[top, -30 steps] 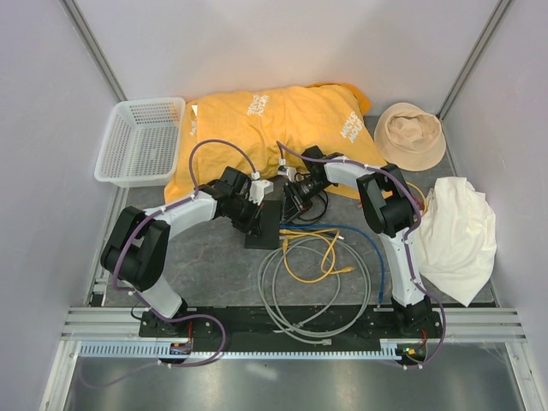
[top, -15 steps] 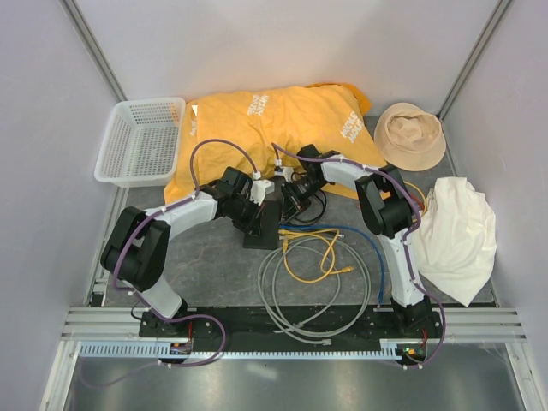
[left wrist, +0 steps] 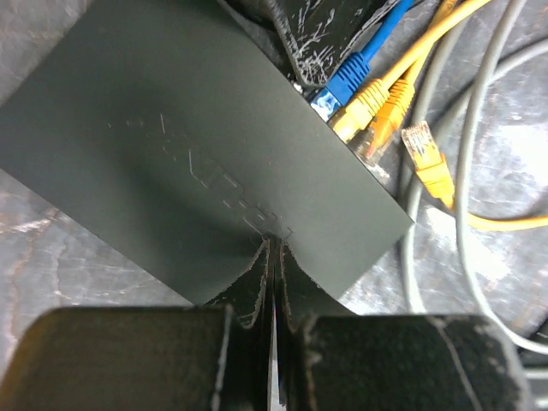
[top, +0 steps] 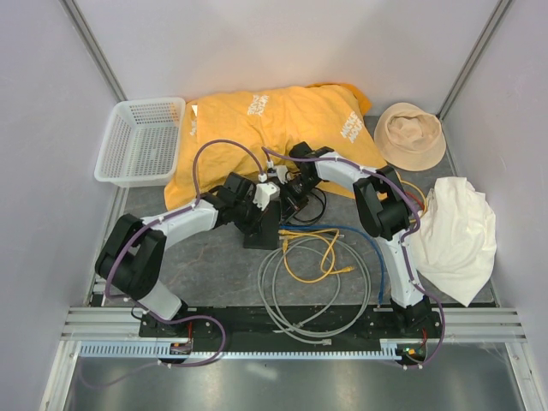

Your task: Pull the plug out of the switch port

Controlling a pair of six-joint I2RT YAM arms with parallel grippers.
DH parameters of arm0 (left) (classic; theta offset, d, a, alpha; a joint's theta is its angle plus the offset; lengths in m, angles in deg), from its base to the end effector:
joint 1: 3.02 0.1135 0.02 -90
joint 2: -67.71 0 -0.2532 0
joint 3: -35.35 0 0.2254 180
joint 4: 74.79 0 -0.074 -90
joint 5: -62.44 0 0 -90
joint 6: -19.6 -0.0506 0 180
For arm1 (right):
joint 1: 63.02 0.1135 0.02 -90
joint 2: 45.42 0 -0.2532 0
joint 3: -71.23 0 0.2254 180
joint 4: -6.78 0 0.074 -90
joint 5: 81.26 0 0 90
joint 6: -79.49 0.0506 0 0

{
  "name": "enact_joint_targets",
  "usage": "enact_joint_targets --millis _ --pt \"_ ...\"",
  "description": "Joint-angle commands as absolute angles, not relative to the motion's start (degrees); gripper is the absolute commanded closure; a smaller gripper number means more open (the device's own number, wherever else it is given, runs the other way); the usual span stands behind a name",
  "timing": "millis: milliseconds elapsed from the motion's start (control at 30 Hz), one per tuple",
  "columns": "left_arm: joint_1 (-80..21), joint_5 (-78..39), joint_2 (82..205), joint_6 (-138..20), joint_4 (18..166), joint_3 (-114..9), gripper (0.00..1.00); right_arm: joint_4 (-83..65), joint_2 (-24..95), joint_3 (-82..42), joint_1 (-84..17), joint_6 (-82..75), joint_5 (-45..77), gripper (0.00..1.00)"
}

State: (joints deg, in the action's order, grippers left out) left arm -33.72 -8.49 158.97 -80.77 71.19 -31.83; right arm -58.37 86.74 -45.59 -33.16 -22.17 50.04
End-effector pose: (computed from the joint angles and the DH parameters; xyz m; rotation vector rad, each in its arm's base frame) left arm 0.2458 -0.1652 0.1712 1.0277 2.3882 -0.5604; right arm 0.3527 0.2410 0.1311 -1.1095 2.6713 1.1139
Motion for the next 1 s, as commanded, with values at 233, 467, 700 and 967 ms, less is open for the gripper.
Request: enact_joint_targets --millis 233,467,700,967 --pt "-36.24 -21.49 161.05 -85.52 73.42 -28.33 0.98 -61.3 90.99 -44.84 -32.96 -26.85 33.01 1.0" --pt "-36.33 -22.46 160.96 -86.75 73.78 -28.24 0.98 -64.73 90.82 -47.38 -32.88 -28.26 27.21 1.0" --pt "-36.77 -24.83 161.4 -88.68 74.65 -27.98 0.98 -65.43 89.76 -45.98 -31.74 -28.61 23.07 1.0" --pt "-37.12 -24.04 161.66 -87.8 74.48 -28.25 0.98 -65.78 90.9 -47.47 -31.12 -28.53 22.98 1.0"
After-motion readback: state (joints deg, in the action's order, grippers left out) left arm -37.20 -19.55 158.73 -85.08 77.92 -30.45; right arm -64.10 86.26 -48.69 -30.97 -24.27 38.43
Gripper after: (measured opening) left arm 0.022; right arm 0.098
